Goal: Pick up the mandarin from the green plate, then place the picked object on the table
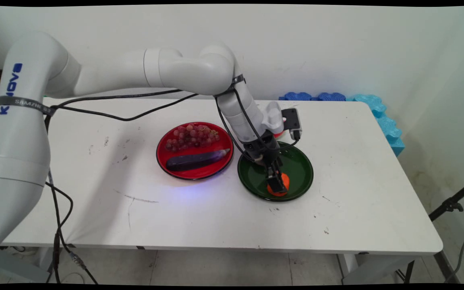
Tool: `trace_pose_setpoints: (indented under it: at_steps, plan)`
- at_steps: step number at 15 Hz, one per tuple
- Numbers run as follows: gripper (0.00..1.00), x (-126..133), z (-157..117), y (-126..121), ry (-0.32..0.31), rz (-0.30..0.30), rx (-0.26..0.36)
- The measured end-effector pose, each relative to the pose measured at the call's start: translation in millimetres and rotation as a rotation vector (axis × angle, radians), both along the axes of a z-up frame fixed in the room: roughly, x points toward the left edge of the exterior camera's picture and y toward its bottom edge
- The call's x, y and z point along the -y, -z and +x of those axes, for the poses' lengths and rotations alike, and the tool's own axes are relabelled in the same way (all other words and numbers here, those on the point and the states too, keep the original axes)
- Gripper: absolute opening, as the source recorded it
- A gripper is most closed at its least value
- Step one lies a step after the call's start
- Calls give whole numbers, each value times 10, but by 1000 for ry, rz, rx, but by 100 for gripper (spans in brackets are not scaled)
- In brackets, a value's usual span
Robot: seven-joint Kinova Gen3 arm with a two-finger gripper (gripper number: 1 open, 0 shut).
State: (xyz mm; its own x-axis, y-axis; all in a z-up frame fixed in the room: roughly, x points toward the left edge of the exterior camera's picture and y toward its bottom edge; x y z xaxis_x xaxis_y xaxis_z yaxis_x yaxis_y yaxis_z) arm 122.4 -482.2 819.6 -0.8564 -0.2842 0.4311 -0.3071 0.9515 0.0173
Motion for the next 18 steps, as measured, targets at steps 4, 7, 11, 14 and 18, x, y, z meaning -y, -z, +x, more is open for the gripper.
trace_pose_setpoints:
  at_steps: [4, 7, 11, 14, 18]
  plan:
    - [0, 9, -3, -13, 22, 2, -7]
    - [0, 11, 38, -76, 53, -8, -5]
    - [0, -17, 103, -185, 90, -27, 0]
    - [0, -53, 156, -355, 102, -49, -8]
    - [0, -193, 298, -782, 47, -66, -69]
